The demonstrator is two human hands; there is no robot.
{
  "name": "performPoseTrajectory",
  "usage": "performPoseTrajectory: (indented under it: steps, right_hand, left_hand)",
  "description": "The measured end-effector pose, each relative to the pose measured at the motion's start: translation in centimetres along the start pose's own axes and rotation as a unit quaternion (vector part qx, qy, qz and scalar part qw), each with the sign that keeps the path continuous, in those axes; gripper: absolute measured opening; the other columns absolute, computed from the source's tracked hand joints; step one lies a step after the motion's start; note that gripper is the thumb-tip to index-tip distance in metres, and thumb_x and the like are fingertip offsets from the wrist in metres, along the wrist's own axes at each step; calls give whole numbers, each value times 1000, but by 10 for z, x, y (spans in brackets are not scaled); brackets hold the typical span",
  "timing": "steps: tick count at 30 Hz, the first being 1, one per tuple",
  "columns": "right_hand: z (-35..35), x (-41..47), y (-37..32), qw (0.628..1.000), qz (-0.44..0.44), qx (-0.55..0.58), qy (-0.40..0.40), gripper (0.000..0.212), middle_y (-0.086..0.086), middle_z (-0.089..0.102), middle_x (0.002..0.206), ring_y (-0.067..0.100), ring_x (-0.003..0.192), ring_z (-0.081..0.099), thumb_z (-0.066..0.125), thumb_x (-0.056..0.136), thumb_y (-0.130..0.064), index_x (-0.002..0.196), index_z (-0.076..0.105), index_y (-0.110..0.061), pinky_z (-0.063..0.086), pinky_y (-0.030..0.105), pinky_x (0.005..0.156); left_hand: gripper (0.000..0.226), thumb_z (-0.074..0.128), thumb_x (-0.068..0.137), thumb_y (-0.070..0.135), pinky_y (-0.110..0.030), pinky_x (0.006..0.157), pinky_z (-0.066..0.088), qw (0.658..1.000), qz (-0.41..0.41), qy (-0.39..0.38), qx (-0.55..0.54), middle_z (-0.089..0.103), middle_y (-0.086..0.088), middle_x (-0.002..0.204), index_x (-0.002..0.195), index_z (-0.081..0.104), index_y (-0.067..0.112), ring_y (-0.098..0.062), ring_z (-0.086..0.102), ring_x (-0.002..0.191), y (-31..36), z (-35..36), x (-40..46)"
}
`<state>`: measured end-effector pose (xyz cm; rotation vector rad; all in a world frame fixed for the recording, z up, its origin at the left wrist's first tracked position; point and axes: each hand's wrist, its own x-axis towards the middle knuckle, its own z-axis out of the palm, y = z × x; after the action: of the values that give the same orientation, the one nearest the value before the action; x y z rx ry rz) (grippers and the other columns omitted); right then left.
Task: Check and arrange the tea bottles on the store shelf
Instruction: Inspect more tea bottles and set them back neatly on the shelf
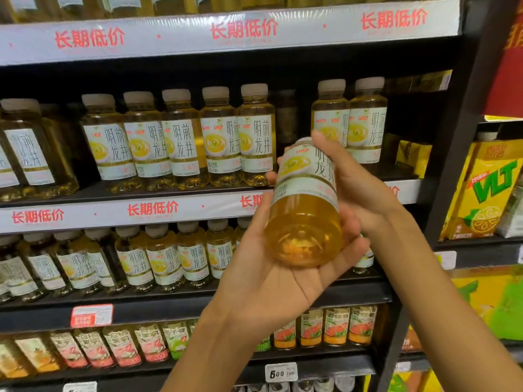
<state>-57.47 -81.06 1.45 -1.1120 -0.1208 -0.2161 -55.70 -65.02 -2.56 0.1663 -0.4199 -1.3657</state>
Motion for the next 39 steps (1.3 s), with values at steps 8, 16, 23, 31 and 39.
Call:
performPoseTrajectory:
  steps: [8, 16, 23, 31, 39]
  right_hand:
    - [4, 0, 3, 995, 73, -47, 43, 42, 6, 69, 71, 14, 62, 68, 58, 79, -47, 66, 75, -10, 57, 23, 58]
    - [4, 6, -15, 989, -82, -125, 3, 18, 8, 68, 92, 27, 94, 63, 63, 81, -33, 84, 72, -18, 54, 42, 85]
    - [5, -4, -12, 972, -128, -196, -14, 42, 8, 67, 120, 24, 115, 61, 53, 89, -37, 123, 58, -12, 50, 42, 97]
    - [-1, -17, -9, 961, -207, -169, -72, 62, 8, 66, 117, 24, 113, 61, 72, 76, -15, 132, 47, -7, 52, 34, 90]
    - [-6, -29, -12, 937, -236, -209, -151, 73, 6, 56, 134, 31, 130, 47, 84, 66, -17, 131, 51, -16, 46, 40, 99]
  left_hand:
    - [66, 55, 87, 52, -40, 80, 56, 994, 20, 21, 104, 65, -22, 104, 114, 63, -7, -30, 67, 88, -4, 0, 4]
    - [55, 54, 81, 51, -33, 65, 56, 935, 101, 72, 332, 68, -20, 105, 113, 69, 8, -25, 69, 82, 3, -22, 8]
    - [36, 53, 90, 50, -29, 78, 56, 847, 192, 103, 484, 70, -12, 110, 112, 70, 28, -24, 70, 92, 15, -26, 6]
    - [42, 72, 78, 34, -15, 80, 52, 732, 225, 117, 632, 70, 18, 109, 117, 55, 31, 0, 65, 102, 20, -32, 8]
    - [63, 77, 72, 17, -15, 87, 48, 660, 284, 99, 689, 65, 14, 115, 128, 50, 20, -6, 61, 111, 26, -33, 13]
